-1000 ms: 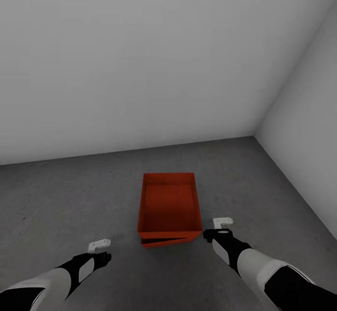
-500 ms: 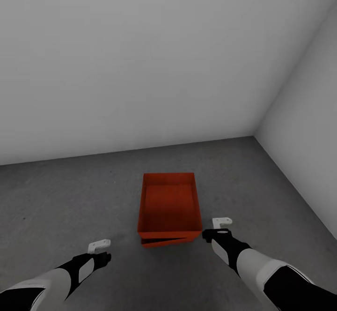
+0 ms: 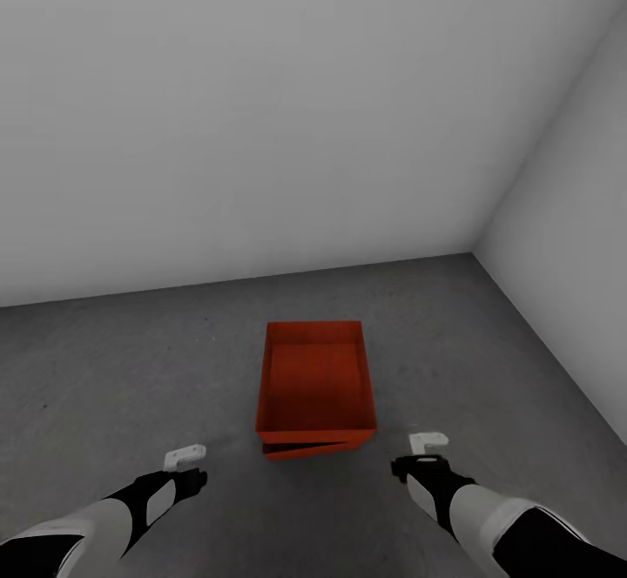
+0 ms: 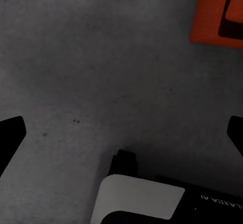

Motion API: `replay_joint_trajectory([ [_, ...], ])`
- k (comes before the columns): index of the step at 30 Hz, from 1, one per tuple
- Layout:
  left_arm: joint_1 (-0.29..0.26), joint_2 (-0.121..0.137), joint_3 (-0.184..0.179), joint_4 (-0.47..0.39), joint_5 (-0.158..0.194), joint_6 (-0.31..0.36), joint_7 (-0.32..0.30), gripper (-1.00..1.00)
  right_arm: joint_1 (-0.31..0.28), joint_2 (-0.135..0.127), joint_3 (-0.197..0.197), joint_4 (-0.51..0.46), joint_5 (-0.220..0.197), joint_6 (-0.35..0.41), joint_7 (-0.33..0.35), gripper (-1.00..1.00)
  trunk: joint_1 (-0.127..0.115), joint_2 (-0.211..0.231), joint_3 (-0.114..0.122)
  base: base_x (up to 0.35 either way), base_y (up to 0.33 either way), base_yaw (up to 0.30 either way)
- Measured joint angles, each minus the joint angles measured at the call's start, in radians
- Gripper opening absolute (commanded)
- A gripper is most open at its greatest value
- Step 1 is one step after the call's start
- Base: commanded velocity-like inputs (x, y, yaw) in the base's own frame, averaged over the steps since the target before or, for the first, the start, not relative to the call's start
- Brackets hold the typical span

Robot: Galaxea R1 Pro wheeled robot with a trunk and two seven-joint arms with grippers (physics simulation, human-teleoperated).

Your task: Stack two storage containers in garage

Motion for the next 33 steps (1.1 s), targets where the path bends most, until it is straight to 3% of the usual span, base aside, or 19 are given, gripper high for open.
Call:
replay_joint_trajectory([
  [6,0.002,0.000,0.000,0.001,-0.001,0.006,-0.004,1.00,0.021,-0.002,0.000,0.020,-0.005,-0.039,0.007,1.00,0.000,0.000,0.000,0.000,0.000,0.000],
  [11,0.002,-0.001,0.000,0.000,-0.003,0.000,-0.005,1.00,0.146,0.000,-0.002,0.022,-0.002,-0.067,0.012,1.00,0.000,0.000,0.000,0.000,0.000,0.000],
  [16,0.009,-0.002,0.000,0.001,-0.003,-0.001,-0.005,1.00,0.234,0.006,-0.001,0.022,0.000,-0.095,0.014,1.00,0.000,0.000,0.000,0.000,0.000,0.000],
  [27,0.124,-0.003,0.000,0.001,-0.001,-0.004,-0.006,1.00,0.406,0.013,0.000,0.022,0.001,-0.132,0.038,1.00,0.000,0.000,0.001,0.000,0.000,-0.009],
  [33,0.181,-0.010,0.000,0.001,-0.001,-0.005,-0.005,1.00,0.434,0.017,-0.001,0.022,-0.003,-0.157,0.039,1.00,0.000,0.000,0.007,0.000,0.000,-0.118],
])
